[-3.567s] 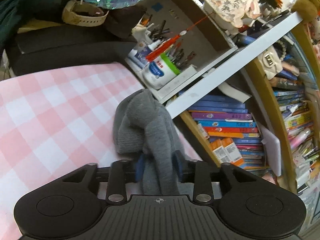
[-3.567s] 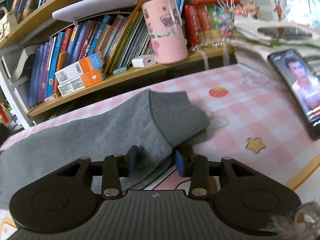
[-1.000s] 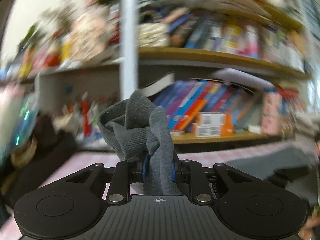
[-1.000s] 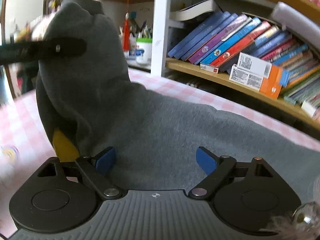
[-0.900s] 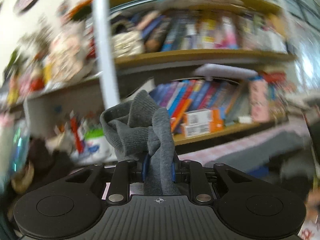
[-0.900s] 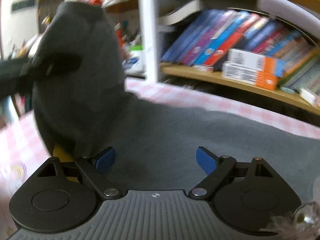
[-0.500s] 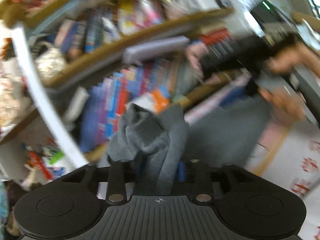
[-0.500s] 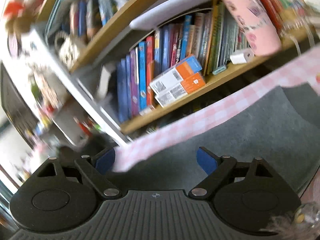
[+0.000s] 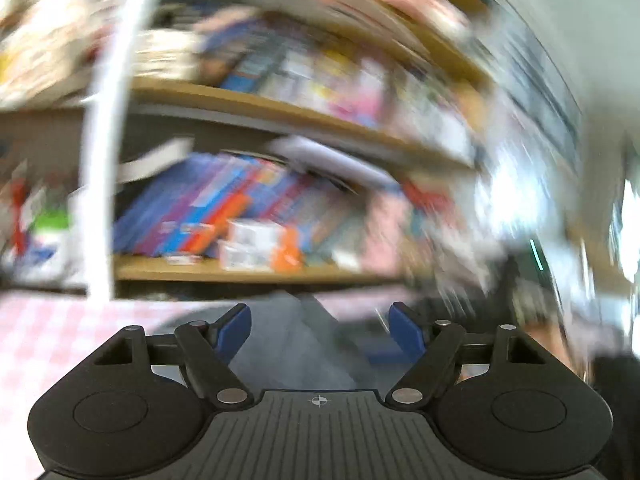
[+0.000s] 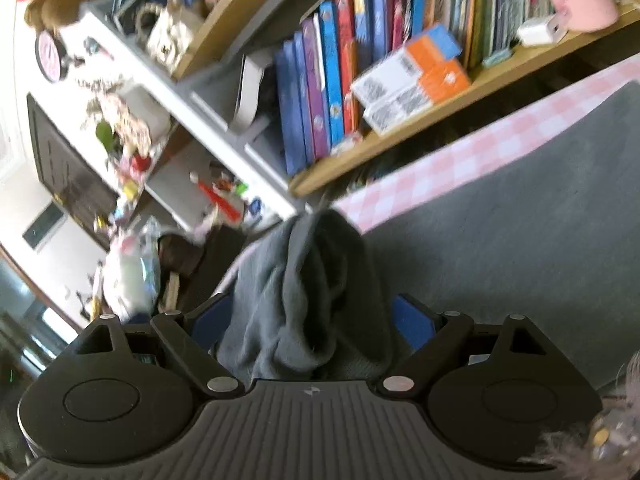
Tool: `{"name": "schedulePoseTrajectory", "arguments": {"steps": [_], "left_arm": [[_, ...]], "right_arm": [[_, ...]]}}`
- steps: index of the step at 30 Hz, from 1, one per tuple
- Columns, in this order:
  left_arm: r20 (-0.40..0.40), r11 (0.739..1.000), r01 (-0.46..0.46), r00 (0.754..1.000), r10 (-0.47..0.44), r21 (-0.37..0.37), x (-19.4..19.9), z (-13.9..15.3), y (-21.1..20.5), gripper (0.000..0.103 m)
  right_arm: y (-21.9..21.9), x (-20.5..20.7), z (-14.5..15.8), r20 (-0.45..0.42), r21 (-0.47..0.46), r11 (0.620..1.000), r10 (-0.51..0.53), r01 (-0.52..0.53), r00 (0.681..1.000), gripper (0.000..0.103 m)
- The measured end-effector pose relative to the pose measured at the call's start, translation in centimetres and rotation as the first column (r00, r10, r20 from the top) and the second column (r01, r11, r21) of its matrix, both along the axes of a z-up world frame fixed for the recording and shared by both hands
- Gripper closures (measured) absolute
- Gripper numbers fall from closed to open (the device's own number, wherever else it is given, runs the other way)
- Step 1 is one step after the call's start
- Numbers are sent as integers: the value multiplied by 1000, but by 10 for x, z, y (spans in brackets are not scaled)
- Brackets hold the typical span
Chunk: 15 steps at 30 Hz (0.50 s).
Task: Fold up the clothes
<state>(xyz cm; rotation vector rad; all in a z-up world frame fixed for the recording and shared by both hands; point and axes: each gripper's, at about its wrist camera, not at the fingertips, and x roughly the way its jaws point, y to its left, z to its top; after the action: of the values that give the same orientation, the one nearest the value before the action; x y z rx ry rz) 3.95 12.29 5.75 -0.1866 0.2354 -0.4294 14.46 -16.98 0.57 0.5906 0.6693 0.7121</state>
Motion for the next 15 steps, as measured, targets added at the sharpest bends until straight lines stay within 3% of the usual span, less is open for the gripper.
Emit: {"name": "schedulePoseTrajectory", "arguments": {"steps": [1,2,3,4,7,10,12,15], "left_arm": [[-13,999,-37,999,37,-14,7,-1,6,30],[-26,997,-74,997,73,-27,13,-3,12,45],[-42,994,-106,994,105,-39,20,-4,17,65],[-71,992,-116,991,113,-46,30,-7,19,71],[-135,994,-94,987,86,-57,59,-20,18,85],[-200,994,-74,978,58,-74,89,-33,18,86],[-262,988,-73,964,36,-135,103,-47,23,88],[-302,983,-76,953,22,-166,111,-63,24,88]], "right_arm": [[5,0,-2,-6,-19,1000,9,-9,1000,20],[9,0,-4,-12,-41,999,4,-5,1000,25],[13,-1,-6,-16,-63,998,3,-4,1000,44],[16,-1,-8,-20,-85,996,1,-3,1000,65],[13,-8,-4,5,-68,997,23,-23,1000,85],[-2,-22,11,65,1,1000,26,-26,998,87],[-8,-27,11,65,-5,1000,12,-11,998,87],[2,-16,-8,-1,-114,993,-24,23,1000,85]]}}
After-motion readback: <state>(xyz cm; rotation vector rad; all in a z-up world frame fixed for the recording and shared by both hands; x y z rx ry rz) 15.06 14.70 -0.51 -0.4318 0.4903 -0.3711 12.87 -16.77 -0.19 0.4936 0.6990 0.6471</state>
